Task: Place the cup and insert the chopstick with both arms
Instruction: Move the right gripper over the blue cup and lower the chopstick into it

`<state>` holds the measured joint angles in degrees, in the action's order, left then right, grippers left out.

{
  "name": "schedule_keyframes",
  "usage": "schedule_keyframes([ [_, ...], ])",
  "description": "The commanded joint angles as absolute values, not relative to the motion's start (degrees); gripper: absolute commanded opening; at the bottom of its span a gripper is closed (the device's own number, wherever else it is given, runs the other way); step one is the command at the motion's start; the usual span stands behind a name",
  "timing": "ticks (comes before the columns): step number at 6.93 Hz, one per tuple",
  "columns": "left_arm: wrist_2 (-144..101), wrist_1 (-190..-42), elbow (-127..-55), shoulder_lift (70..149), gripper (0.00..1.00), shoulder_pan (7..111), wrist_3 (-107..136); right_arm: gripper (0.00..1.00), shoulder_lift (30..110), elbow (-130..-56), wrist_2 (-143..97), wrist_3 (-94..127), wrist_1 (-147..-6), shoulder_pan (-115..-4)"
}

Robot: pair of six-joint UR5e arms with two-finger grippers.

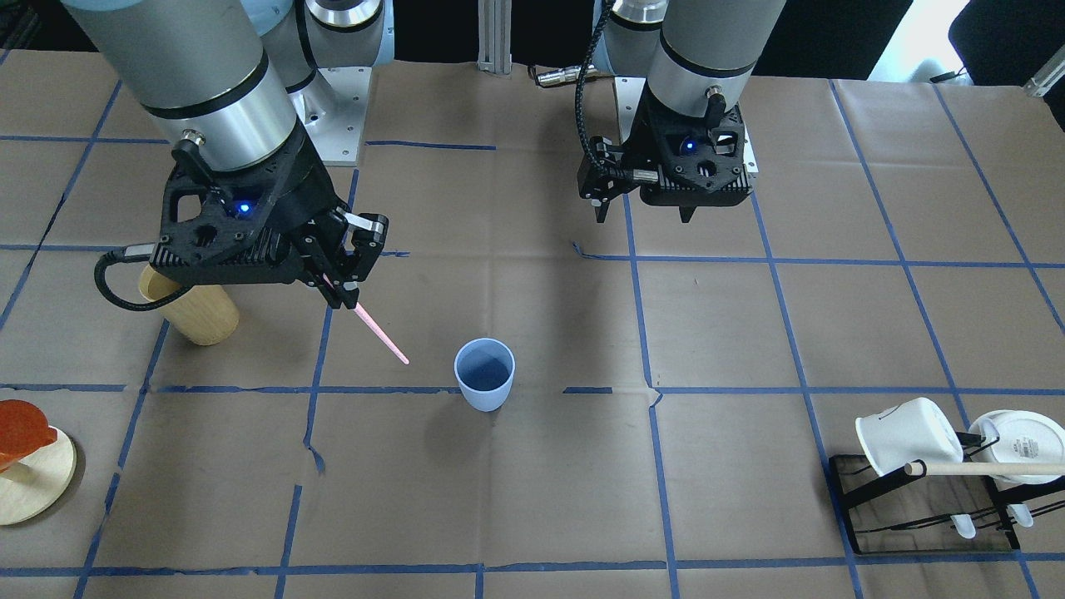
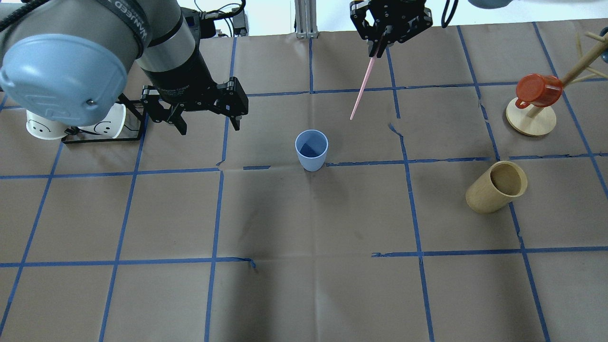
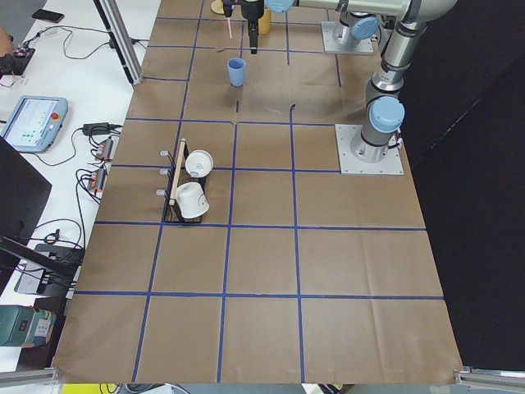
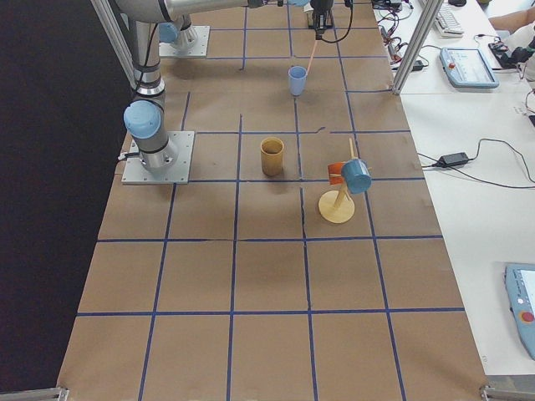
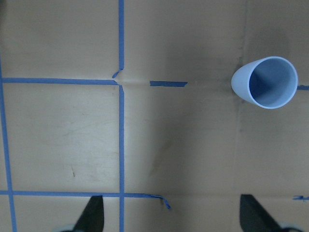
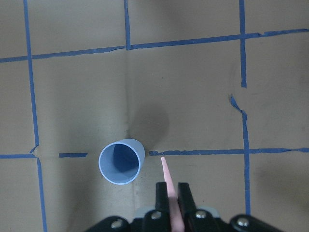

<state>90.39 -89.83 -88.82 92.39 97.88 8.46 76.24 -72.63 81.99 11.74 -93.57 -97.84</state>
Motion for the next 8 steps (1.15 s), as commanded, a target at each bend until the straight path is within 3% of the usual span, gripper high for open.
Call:
schedule_keyframes([
  [1, 92.73, -89.91, -88.51, 91.59, 1.00, 93.98, 2.47, 0.05, 77.60, -76.88, 82.00, 16.06, -97.89, -100.96],
  [8, 90.70, -95.89, -87.45, 89.38, 1.00, 90.44, 2.20, 0.07, 77.17, -85.24, 82.18, 21.00, -110.10, -104.24],
])
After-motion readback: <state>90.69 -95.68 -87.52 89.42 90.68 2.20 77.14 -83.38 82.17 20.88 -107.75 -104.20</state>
